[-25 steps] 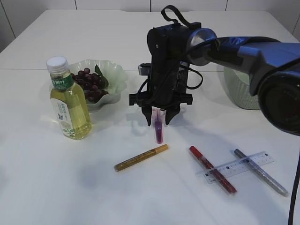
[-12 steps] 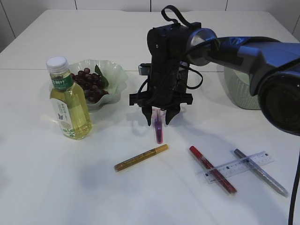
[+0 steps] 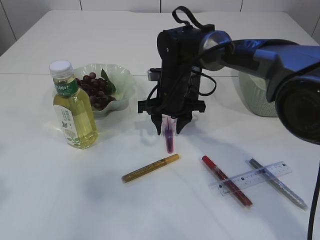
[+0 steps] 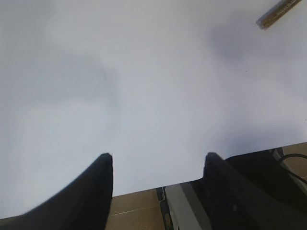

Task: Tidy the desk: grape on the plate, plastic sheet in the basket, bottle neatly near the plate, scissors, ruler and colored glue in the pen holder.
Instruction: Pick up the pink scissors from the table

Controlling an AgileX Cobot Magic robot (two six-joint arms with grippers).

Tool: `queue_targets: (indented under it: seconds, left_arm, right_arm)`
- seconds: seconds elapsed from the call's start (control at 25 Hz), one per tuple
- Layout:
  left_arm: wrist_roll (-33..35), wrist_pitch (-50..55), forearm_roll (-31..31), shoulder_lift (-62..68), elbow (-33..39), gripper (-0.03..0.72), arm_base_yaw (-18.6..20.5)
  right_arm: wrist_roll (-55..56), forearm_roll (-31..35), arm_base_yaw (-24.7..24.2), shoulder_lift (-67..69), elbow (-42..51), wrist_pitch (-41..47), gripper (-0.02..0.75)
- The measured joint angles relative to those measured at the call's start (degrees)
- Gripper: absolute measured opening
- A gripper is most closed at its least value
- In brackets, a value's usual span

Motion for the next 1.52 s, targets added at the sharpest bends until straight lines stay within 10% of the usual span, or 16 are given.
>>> queue_targets:
  seconds: [1.52]
  left_arm:
    - [0.0, 0.0, 0.0, 0.0, 0.0, 0.435, 0.0]
  right_arm:
    - [-0.3, 2.8, 0.0, -0.5, 5.6, -0.3, 0.419]
